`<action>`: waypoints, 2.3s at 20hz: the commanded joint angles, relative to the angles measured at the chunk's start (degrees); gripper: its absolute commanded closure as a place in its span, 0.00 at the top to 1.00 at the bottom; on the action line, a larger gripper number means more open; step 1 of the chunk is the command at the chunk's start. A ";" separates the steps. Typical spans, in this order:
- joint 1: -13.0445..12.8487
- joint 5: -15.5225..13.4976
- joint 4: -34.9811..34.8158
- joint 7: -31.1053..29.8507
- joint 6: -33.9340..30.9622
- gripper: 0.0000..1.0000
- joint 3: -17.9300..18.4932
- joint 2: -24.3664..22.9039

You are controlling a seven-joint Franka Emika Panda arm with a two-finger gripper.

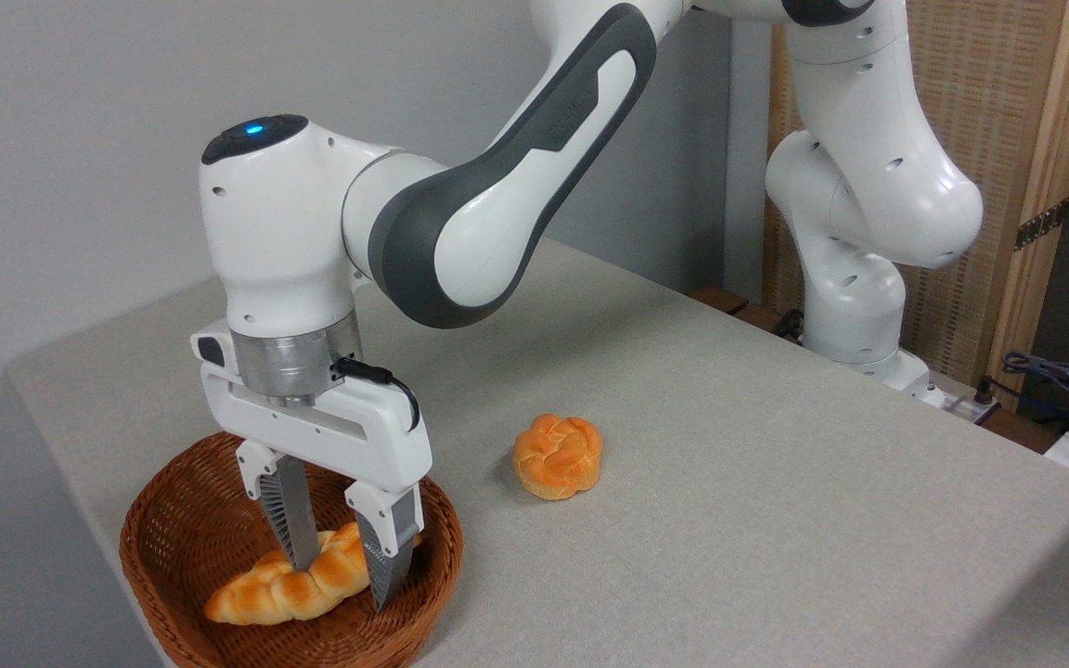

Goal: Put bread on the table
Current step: 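Close the gripper fingers around the middle of the croissant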

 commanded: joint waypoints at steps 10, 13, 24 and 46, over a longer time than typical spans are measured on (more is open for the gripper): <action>-0.41 1.10 -0.14 -0.95 0.46 0.36 -0.95 0.94; -0.41 1.10 -0.05 -0.95 0.46 0.37 -0.95 0.86; -0.50 1.10 -0.05 -0.77 0.46 0.36 -1.04 0.33; -0.50 0.31 2.32 -1.12 0.03 0.36 -1.13 -2.75</action>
